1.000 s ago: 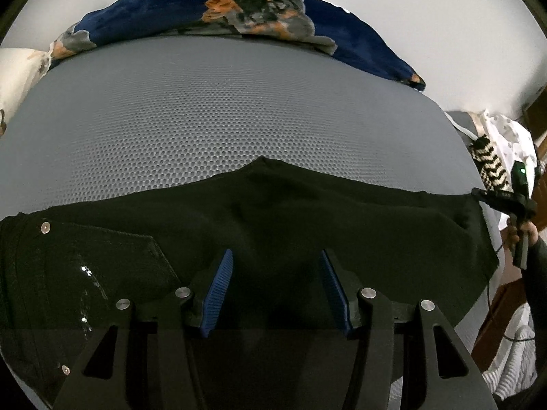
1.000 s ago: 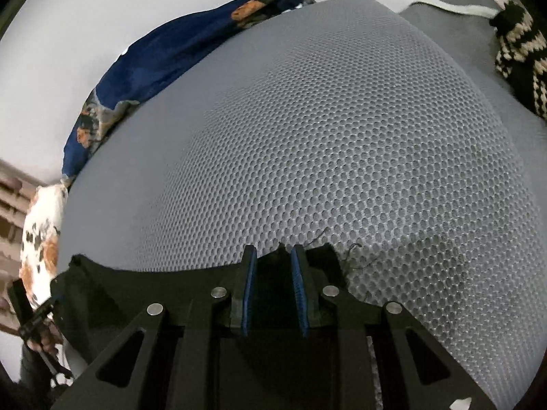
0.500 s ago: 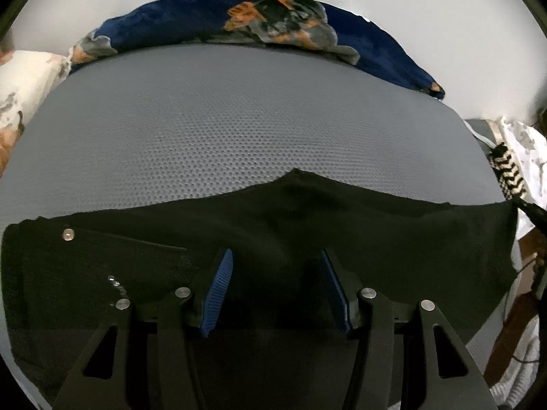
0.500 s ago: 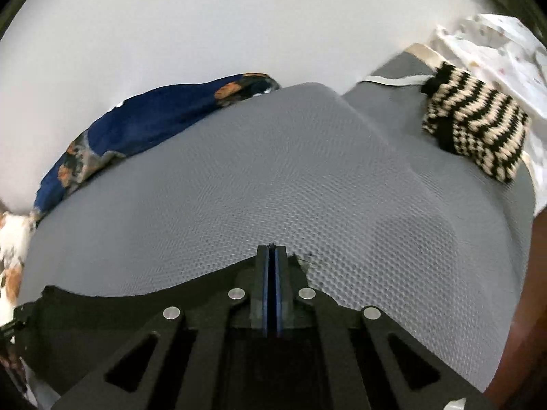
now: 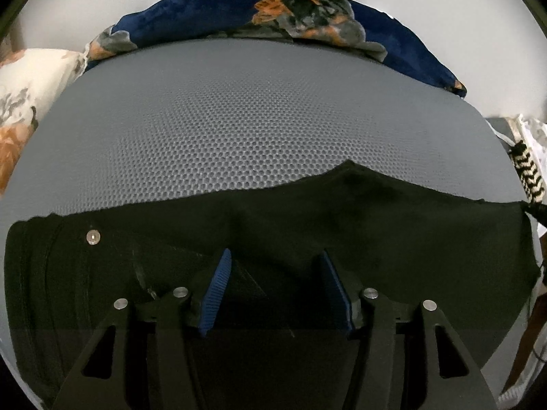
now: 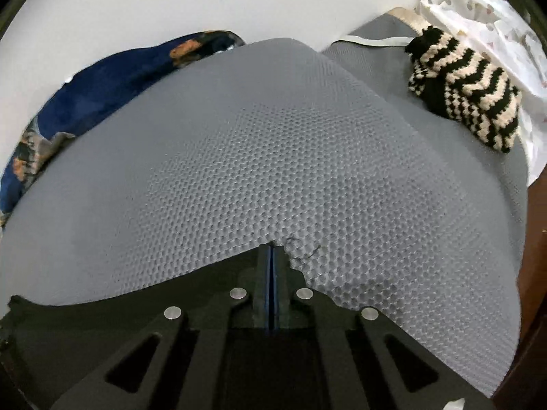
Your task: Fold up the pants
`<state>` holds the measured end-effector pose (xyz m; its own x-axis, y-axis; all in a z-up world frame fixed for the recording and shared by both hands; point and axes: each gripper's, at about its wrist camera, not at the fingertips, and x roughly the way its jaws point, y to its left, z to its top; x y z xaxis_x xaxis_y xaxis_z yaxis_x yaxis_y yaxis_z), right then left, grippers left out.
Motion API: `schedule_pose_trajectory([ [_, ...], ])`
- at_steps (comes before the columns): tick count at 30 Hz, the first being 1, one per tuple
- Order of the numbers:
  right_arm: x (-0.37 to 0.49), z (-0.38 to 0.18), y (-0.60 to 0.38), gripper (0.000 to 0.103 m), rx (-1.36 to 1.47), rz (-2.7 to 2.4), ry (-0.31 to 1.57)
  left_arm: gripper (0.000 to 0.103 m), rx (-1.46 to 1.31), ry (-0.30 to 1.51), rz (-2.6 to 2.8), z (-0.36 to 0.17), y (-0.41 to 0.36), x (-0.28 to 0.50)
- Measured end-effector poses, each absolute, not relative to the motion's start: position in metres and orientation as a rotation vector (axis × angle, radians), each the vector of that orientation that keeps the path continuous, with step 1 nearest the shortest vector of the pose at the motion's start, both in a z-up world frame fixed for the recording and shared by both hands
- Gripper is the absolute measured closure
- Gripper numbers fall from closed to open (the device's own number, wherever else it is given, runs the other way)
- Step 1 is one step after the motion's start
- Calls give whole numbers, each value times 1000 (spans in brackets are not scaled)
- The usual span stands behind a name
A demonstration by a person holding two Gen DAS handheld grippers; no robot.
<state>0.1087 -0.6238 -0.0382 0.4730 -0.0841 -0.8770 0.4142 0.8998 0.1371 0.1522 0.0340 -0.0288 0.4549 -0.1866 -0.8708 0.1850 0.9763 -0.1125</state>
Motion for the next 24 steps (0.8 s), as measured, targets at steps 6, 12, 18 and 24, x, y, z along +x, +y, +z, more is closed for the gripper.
schedule_pose_trajectory([
  [6,104,-10,-611,92,339,-329,1016,47,2,1060,-225,-23,38,155],
  [12,114,14,-517,89,291,-13,1040,47,-26,1006,-210,-2,62,142],
  [18,154,8,-381,89,211,388,1137,47,-35,986,-157,6,100,133],
  [24,180,-2,-270,79,111,643,1191,47,-48,1000,-102,1,136,123],
])
